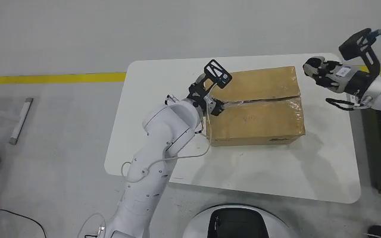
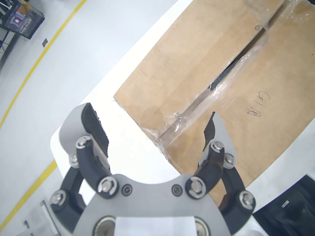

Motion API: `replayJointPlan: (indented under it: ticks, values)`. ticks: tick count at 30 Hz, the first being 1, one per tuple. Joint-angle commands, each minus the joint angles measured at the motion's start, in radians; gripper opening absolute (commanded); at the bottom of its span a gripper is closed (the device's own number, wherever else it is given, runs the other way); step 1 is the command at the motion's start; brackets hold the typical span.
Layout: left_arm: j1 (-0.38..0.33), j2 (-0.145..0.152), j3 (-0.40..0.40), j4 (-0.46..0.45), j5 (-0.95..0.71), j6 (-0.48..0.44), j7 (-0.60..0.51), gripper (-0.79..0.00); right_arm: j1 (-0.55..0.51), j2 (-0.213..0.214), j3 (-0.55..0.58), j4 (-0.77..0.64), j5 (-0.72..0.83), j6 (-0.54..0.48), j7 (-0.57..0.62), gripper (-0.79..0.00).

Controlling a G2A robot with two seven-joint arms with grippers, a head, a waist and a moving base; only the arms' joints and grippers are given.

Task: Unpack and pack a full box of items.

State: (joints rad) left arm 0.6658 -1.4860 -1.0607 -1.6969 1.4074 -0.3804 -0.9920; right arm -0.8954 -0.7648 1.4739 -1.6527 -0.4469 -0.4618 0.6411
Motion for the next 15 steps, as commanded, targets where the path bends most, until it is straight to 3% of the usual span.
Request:
replayJointPlan:
  ticks: [1,9,15]
  values:
    - [0.001,0.002,-0.008,-0.009,0.0,0.001,-0.004,0.0,0.046,-0.009,-0.063,0.017,0.012,-0.016,0.004,-0.785]
    - [0.003,0.009,-0.043,-0.034,0.03,0.037,-0.006,0.0,0.265,-0.059,-0.334,0.125,-0.117,-0.086,0.096,-0.785]
    - [0.01,0.013,-0.059,-0.04,0.06,0.056,-0.008,0.0,0.33,-0.071,-0.394,0.197,-0.15,-0.14,0.178,-0.785]
